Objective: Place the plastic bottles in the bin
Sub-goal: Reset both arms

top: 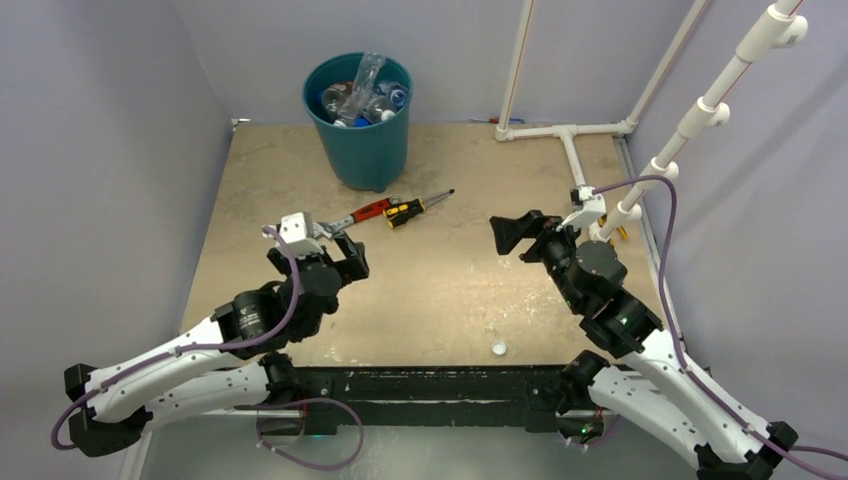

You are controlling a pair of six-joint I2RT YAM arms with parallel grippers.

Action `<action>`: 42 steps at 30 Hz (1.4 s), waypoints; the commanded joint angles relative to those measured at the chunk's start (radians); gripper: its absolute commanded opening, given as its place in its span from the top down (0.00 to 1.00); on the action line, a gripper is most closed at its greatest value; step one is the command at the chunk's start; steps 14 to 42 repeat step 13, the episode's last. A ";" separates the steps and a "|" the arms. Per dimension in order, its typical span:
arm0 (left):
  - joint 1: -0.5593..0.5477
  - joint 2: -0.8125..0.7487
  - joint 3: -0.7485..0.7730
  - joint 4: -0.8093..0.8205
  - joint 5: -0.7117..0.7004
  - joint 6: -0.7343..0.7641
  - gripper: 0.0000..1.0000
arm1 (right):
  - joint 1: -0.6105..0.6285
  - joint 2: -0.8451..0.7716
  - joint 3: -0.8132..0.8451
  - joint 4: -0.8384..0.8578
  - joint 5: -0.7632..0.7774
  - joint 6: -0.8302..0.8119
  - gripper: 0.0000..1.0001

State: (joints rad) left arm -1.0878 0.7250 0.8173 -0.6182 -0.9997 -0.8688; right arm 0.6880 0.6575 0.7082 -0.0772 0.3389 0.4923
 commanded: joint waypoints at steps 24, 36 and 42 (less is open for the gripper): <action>-0.001 0.158 0.080 -0.100 0.014 -0.162 0.01 | 0.001 -0.114 -0.090 -0.092 0.099 0.137 0.01; -0.001 0.158 0.080 -0.100 0.014 -0.162 0.01 | 0.001 -0.114 -0.090 -0.092 0.099 0.137 0.01; -0.001 0.158 0.080 -0.100 0.014 -0.162 0.01 | 0.001 -0.114 -0.090 -0.092 0.099 0.137 0.01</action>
